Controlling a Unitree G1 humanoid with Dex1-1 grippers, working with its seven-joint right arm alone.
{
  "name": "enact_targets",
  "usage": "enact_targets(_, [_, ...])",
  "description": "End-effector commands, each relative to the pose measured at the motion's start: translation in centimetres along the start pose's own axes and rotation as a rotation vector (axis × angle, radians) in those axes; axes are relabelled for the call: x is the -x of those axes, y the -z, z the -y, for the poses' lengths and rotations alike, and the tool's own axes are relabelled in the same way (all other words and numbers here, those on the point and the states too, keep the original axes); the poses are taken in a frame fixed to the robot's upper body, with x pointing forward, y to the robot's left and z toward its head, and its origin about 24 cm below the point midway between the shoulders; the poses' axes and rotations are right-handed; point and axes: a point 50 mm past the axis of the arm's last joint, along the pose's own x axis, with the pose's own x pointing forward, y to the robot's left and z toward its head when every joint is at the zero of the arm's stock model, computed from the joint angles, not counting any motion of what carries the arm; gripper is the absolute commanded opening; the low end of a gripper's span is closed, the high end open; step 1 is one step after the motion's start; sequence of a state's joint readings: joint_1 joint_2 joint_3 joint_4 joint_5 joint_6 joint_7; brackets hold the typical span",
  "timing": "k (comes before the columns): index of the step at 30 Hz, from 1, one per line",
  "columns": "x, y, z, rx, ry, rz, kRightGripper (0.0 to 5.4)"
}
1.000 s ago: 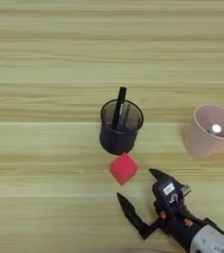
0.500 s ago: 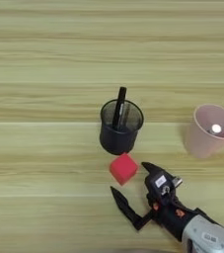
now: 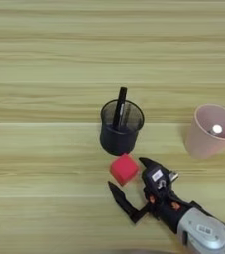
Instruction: Move the objects on the table
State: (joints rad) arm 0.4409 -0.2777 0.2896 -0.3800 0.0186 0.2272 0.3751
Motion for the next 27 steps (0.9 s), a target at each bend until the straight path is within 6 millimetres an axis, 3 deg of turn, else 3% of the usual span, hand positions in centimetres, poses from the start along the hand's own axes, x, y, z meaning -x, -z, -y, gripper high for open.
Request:
enact_targets(1, [0.00, 1.79, 0.02, 0.013, 0.009, -0.099, 5.38])
enact_targets(6, [-0.25, 1.70, -0.15, 0.020, -0.004, -0.094, 5.22])
enact_targets(27, [-0.19, 1.36, -0.46, 0.032, -0.020, -0.080, 3.11])
